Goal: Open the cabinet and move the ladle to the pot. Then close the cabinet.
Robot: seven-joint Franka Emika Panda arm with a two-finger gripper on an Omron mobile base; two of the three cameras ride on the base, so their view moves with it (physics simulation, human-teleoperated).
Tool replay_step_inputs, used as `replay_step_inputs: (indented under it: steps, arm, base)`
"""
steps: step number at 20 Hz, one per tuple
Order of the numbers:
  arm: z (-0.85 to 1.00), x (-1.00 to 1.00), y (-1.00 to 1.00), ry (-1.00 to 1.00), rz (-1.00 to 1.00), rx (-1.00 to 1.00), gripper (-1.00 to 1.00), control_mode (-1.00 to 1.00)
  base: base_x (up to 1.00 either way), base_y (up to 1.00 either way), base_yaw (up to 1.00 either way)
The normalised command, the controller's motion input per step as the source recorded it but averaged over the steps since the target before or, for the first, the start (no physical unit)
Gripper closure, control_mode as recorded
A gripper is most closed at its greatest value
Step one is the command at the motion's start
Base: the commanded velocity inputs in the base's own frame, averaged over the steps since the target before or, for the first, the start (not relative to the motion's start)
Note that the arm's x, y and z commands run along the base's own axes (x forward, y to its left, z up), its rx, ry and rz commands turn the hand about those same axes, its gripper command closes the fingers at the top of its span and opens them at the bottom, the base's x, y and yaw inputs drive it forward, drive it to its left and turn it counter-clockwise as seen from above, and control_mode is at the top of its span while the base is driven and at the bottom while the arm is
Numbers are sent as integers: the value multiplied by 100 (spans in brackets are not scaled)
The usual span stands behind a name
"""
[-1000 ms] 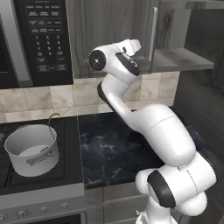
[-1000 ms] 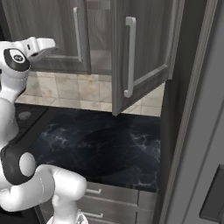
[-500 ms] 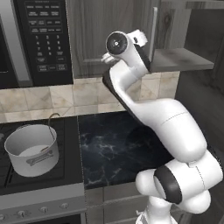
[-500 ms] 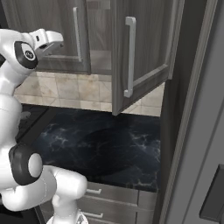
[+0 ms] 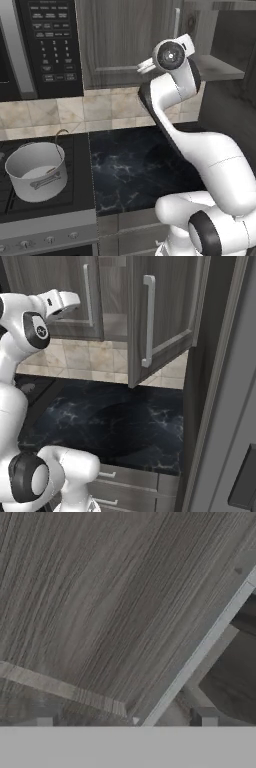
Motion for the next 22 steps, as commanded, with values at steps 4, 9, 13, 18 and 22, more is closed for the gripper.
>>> replay_step_inputs:
  steps: [4,9,13,18,22]
  arm:
    - [41,-100,-20,0,9,0,-100,-100]
    - [37,-100,-25,0,11,0,-100,-100]
    - [13,-100,-29,1,12,0,-100,-100]
    - [0,-97,-25,3,13,4,-100,-100]
    - [1,-83,-11,0,7,11,-100,-100]
  base:
    - [0,0,0]
    - [0,0,0]
    - [0,0,0]
    - [0,0,0]
    - [0,0,0]
